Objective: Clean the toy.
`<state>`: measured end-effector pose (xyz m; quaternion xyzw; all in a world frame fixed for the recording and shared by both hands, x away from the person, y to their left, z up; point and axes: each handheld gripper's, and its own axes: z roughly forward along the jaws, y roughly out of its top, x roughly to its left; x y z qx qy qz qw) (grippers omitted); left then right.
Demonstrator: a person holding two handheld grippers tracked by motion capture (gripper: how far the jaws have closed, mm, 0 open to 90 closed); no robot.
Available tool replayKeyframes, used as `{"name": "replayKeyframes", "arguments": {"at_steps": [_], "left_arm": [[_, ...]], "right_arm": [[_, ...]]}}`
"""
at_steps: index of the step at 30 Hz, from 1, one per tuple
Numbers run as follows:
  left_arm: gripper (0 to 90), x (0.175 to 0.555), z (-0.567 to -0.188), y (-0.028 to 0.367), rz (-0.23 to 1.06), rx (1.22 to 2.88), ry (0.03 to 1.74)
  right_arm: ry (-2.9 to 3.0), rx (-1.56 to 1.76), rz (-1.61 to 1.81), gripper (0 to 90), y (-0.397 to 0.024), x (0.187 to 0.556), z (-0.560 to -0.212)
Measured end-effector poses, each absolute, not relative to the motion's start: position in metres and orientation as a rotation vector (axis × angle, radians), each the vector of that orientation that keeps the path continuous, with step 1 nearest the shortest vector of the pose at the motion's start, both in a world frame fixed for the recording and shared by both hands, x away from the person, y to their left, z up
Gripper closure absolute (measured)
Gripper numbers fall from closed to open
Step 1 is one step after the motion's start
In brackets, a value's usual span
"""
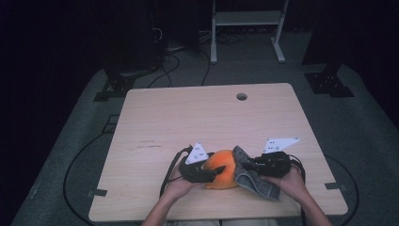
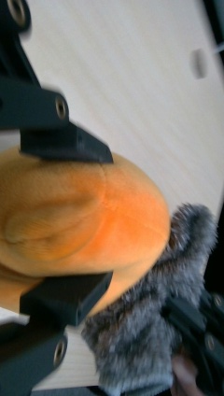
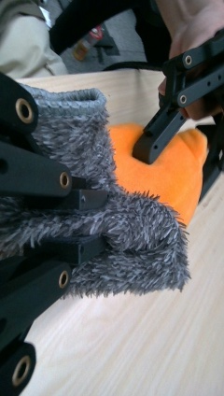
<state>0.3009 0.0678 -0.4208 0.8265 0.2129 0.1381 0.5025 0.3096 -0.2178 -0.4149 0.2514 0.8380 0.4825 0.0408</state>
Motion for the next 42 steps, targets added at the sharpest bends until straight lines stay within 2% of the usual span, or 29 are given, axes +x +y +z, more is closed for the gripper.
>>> {"name": "replayKeyframes", "arguments": {"at_steps": [2, 4, 7, 8, 10, 11, 12, 14, 15, 17, 24, 32, 36, 39, 42], "left_arm": [[45.7, 0.303, -0.417, 0.067, 0.377, 1.985, 0.449], [45.7, 0.305, -0.414, 0.063, 0.492, 2.026, 0.279], [44.6, 0.311, -0.416, 0.065, 0.465, 2.047, 0.249], [42.1, 0.313, -0.417, 0.067, 0.441, 2.048, 0.278], [26.3, 0.315, -0.417, 0.068, 0.402, 2.041, 0.322], [20.6, 0.316, -0.417, 0.072, 0.340, 1.994, 0.419], [19.6, 0.316, -0.417, 0.074, 0.310, 1.960, 0.444], [21.7, 0.315, -0.418, 0.074, 0.311, 1.957, 0.451], [32.8, 0.312, -0.420, 0.076, 0.376, 1.995, 0.434], [37.0, 0.310, -0.422, 0.080, 0.369, 1.986, 0.443], [38.6, 0.302, -0.433, 0.097, 0.347, 1.942, 0.448], [39.8, 0.297, -0.433, 0.094, 0.383, 1.960, 0.418], [39.8, 0.296, -0.433, 0.095, 0.377, 1.962, 0.412], [39.3, 0.294, -0.432, 0.093, 0.372, 1.962, 0.397], [39.1, 0.292, -0.431, 0.089, 0.377, 1.978, 0.371]], "right_arm": [[2.481, 0.775, 1.523, 80.2, -0.225, 0.310, -0.407], [2.413, 0.780, 1.574, 80.2, -0.228, 0.310, -0.401], [2.395, 0.797, 1.582, 80.2, -0.225, 0.317, -0.403], [2.411, 0.810, 1.574, 80.2, -0.222, 0.320, -0.407], [2.425, 0.822, 1.578, 80.2, -0.219, 0.322, -0.411], [2.442, 0.827, 1.591, 80.2, -0.212, 0.323, -0.415], [2.447, 0.809, 1.591, 80.2, -0.209, 0.321, -0.414], [2.455, 0.788, 1.593, 80.2, -0.205, 0.319, -0.414], [2.450, 0.756, 1.565, 80.2, -0.199, 0.315, -0.413], [2.458, 0.764, 1.555, 80.2, -0.201, 0.315, -0.414], [2.504, 0.948, 1.443, 80.0, -0.229, 0.322, -0.441], [2.453, 0.807, 1.668, 80.0, -0.216, 0.318, -0.418], [2.476, 0.820, 1.636, 80.0, -0.215, 0.320, -0.423], [2.526, 0.945, 1.549, 80.0, -0.232, 0.325, -0.437], [2.499, 0.915, 1.643, 80.0, -0.237, 0.319, -0.431]]}}
